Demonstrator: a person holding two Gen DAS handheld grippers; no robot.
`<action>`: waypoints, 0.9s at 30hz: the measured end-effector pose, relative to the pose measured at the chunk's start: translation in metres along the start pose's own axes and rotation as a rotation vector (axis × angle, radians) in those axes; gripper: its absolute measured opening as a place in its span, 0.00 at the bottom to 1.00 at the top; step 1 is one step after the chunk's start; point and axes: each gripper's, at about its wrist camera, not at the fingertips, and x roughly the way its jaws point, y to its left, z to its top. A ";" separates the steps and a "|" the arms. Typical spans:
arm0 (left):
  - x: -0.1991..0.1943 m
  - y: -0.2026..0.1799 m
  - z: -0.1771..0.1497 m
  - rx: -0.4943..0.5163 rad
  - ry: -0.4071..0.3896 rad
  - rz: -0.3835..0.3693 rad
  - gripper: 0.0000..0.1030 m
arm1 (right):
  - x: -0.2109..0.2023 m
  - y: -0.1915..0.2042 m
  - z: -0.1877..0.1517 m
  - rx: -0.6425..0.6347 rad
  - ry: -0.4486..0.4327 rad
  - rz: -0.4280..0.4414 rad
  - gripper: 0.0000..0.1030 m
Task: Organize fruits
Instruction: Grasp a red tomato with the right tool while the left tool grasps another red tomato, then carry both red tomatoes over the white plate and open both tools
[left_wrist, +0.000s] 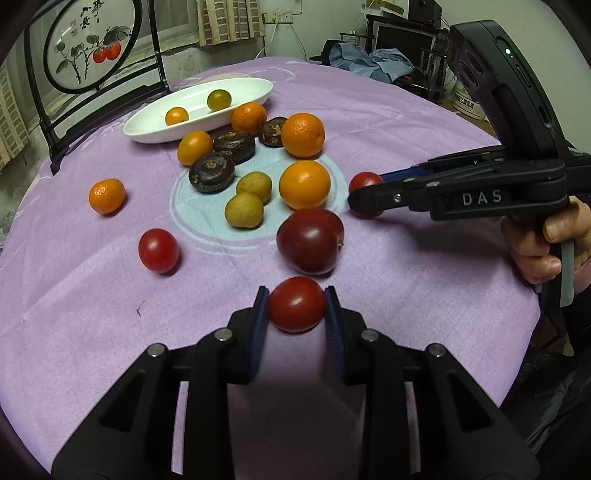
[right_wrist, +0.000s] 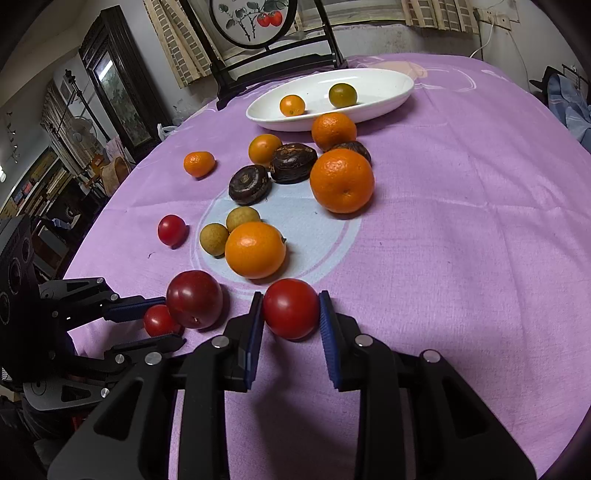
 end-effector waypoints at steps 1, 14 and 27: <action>-0.001 0.000 -0.001 0.001 0.001 0.000 0.30 | 0.000 0.000 0.000 0.000 0.000 0.000 0.29; -0.022 0.058 0.050 -0.256 -0.158 -0.020 0.29 | -0.020 0.000 0.066 -0.032 -0.198 -0.074 0.29; 0.056 0.139 0.185 -0.474 -0.162 0.145 0.29 | 0.069 -0.023 0.180 -0.045 -0.177 -0.260 0.29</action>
